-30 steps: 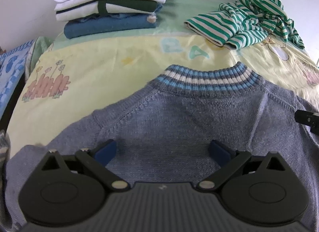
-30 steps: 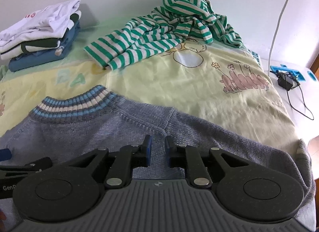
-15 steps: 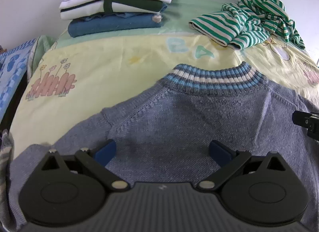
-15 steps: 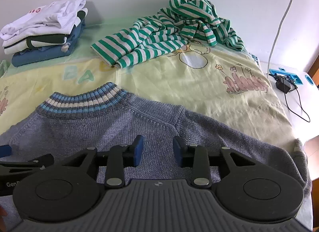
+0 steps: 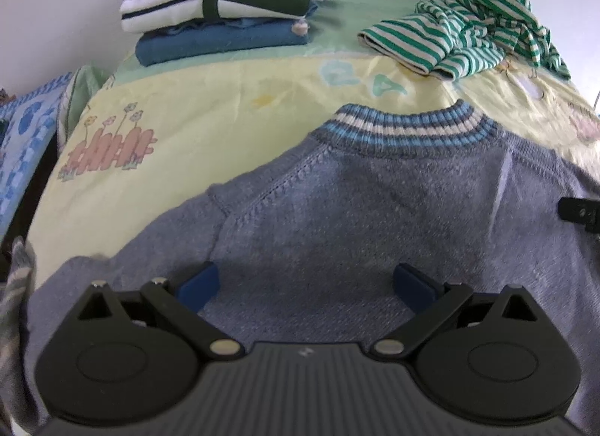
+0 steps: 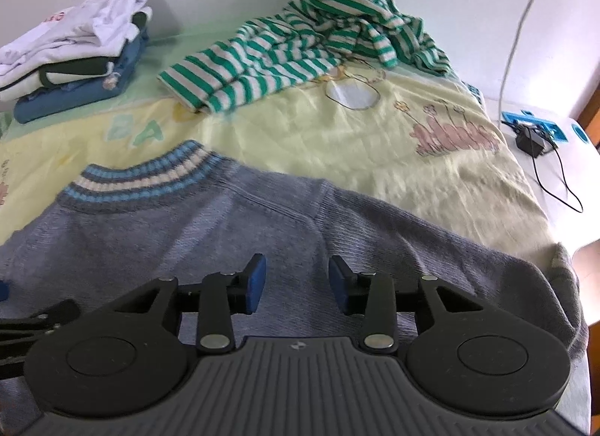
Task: Fold clothes
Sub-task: 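Move the right gripper along the sweater to the sleeve at its side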
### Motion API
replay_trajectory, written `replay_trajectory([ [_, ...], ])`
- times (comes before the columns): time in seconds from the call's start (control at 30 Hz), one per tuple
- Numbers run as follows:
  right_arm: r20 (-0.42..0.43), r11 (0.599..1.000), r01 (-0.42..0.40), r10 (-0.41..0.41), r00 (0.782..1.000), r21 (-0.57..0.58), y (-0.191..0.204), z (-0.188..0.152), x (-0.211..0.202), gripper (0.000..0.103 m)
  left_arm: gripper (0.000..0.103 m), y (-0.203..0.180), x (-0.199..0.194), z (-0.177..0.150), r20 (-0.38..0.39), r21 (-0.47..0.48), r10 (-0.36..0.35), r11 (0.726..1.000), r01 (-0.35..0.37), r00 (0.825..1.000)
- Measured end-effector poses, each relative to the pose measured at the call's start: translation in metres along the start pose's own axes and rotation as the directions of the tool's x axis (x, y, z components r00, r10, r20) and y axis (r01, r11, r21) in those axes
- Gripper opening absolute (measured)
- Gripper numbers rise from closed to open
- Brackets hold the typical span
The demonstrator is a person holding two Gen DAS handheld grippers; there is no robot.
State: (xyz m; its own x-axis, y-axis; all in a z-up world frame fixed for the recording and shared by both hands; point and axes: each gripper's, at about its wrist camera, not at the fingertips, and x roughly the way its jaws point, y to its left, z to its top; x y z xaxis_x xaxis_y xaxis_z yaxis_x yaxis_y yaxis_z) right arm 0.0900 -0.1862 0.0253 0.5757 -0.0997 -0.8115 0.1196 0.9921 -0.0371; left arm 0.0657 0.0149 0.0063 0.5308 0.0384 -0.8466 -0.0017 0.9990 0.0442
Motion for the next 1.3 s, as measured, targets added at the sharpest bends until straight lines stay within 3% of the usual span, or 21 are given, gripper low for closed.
replay_trajectory([
  [0.27,-0.029,0.999,0.034,-0.032,0.999,0.042,-0.025,-0.004,0.011,0.039,0.102,0.025,-0.002,-0.006,-0.001,-0.035,0.035,0.999,-0.035,0.999],
  [0.63,-0.026,0.999,0.039,-0.038,0.999,0.023,-0.025,-0.001,0.007,0.039,0.102,0.046,-0.011,-0.013,-0.002,-0.056,0.084,0.995,-0.084,0.996],
  [0.9,0.006,0.999,-0.044,0.044,0.999,-0.006,-0.015,-0.005,-0.011,0.039,0.102,0.027,-0.028,-0.008,0.018,-0.033,0.072,0.997,-0.072,0.997],
  [1.3,-0.028,0.998,-0.048,0.048,0.998,-0.031,-0.016,-0.024,-0.009,0.039,0.102,0.02,-0.029,-0.012,0.011,-0.044,0.046,0.998,-0.045,0.999],
])
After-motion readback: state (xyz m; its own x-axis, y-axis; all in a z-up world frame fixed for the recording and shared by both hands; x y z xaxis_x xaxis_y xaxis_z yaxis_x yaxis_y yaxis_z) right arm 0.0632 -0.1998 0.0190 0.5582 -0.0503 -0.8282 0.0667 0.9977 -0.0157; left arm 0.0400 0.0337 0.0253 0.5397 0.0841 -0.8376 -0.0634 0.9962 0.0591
